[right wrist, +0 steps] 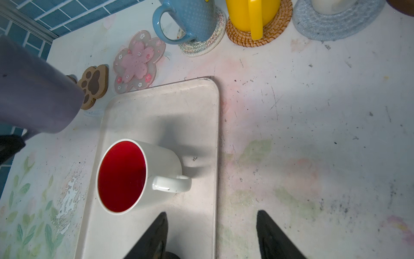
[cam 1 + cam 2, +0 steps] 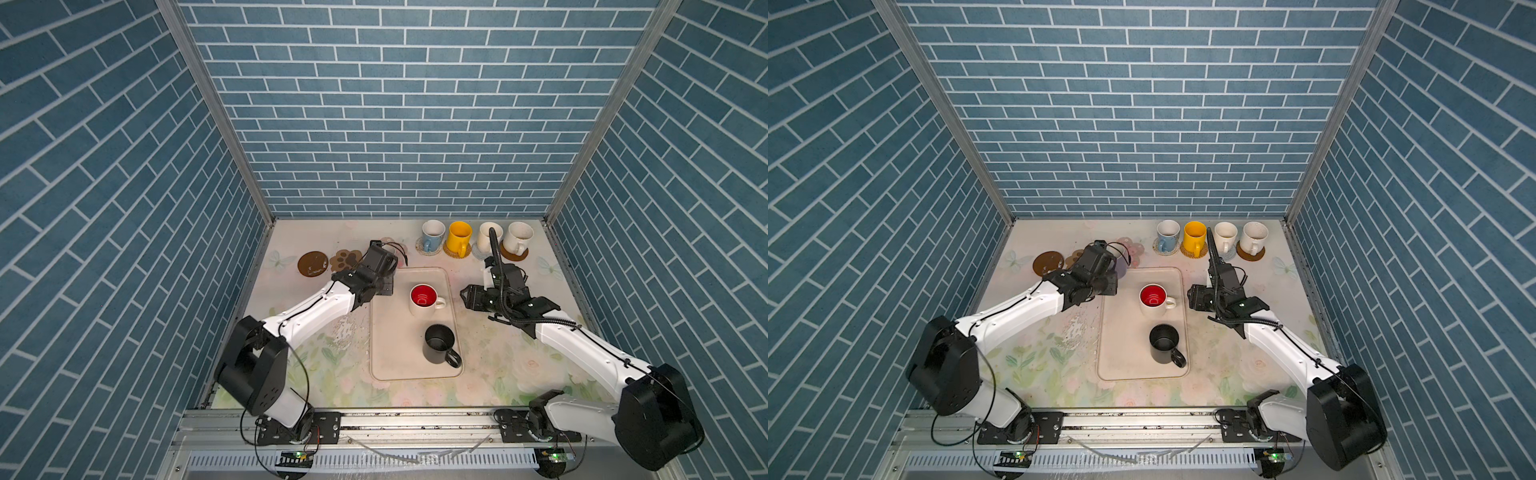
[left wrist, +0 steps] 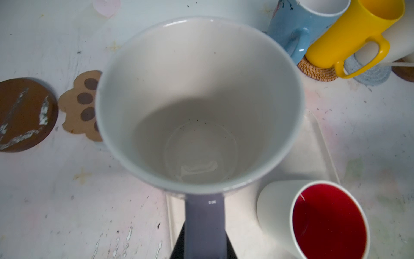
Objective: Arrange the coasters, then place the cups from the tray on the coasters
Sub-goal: 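Carry the purple-handled mug to the pink flower coaster and lower it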
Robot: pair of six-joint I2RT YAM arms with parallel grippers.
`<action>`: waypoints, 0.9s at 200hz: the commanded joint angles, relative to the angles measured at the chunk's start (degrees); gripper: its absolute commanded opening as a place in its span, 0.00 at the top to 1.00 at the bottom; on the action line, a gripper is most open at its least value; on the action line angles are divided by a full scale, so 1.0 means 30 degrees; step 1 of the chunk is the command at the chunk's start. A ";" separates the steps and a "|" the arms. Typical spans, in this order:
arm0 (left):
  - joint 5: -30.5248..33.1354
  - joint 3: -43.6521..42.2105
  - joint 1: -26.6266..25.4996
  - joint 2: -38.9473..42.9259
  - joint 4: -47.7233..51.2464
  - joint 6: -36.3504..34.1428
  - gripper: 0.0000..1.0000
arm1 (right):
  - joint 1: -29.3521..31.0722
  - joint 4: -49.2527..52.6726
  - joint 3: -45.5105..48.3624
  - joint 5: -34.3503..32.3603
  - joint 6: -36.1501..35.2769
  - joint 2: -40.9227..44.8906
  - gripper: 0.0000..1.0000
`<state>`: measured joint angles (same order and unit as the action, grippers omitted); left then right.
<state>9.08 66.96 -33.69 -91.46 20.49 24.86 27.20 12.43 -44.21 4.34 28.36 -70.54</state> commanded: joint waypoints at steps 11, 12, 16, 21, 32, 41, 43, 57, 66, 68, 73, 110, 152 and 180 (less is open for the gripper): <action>-0.1413 0.2915 0.1039 -0.2334 -0.1923 -0.1275 1.00 | -0.0073 -0.0170 -0.1335 0.0136 -0.0996 -0.0747 0.37; -0.1414 0.2983 0.1052 -0.2418 -0.1945 -0.1280 1.00 | -0.0073 -0.0164 -0.1357 0.0136 -0.1006 -0.0760 0.37; -0.1484 0.3227 0.1123 -0.2725 -0.2055 -0.1380 1.00 | -0.0073 -0.0118 -0.1439 0.0136 -0.1090 -0.0825 0.37; -0.1525 0.3478 0.1208 -0.3049 -0.2251 -0.1477 1.00 | -0.0065 -0.0100 -0.1574 0.0121 -0.1196 -0.0900 0.37; -0.1725 0.4010 0.1421 -0.3781 -0.2675 -0.1665 1.00 | -0.0072 -0.0006 -0.1746 0.0128 -0.1429 -0.1020 0.37; -0.1861 0.4591 0.1621 -0.4387 -0.2743 -0.1745 1.00 | -0.0088 0.0092 -0.1921 0.0089 -0.1567 -0.1094 0.37; -0.1901 0.4733 0.1643 -0.4555 -0.2732 -0.1730 1.00 | -0.0047 0.0095 -0.1946 0.0080 -0.1607 -0.1117 0.37; -0.2178 0.5755 0.1961 -0.5644 -0.2532 -0.1670 1.00 | -0.0098 0.0211 -0.2148 0.0022 -0.1771 -0.1281 0.37; -0.2344 0.6307 0.2175 -0.6289 -0.2444 -0.1587 1.00 | -0.0077 0.0168 -0.2180 0.0011 -0.1836 -0.1378 0.37; -0.2373 0.6407 0.2236 -0.6407 -0.2438 -0.1602 1.00 | -0.0074 0.0166 -0.2172 -0.0027 -0.1851 -0.1400 0.37; -0.2438 0.6645 0.2347 -0.6720 -0.2436 -0.1567 1.00 | -0.0073 0.0136 -0.2166 -0.0054 -0.1898 -0.1466 0.37; -0.2505 0.7541 0.2994 -0.8206 -0.2610 -0.1579 1.00 | -0.0146 0.0153 -0.2256 -0.0337 -0.2215 -0.2023 0.37; -0.2843 0.8258 0.3332 -0.9154 -0.2553 -0.1578 1.00 | -0.0307 0.0124 -0.2286 -0.0326 -0.2217 -0.2521 0.37; -0.2910 0.8266 0.3371 -0.9510 -0.2668 -0.1586 1.00 | -0.0410 0.0067 -0.2287 -0.0220 -0.2209 -0.2720 0.37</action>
<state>0.82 89.17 -23.75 -119.94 15.94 20.93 26.37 12.43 -48.38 4.01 23.51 -78.08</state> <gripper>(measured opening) 0.168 0.632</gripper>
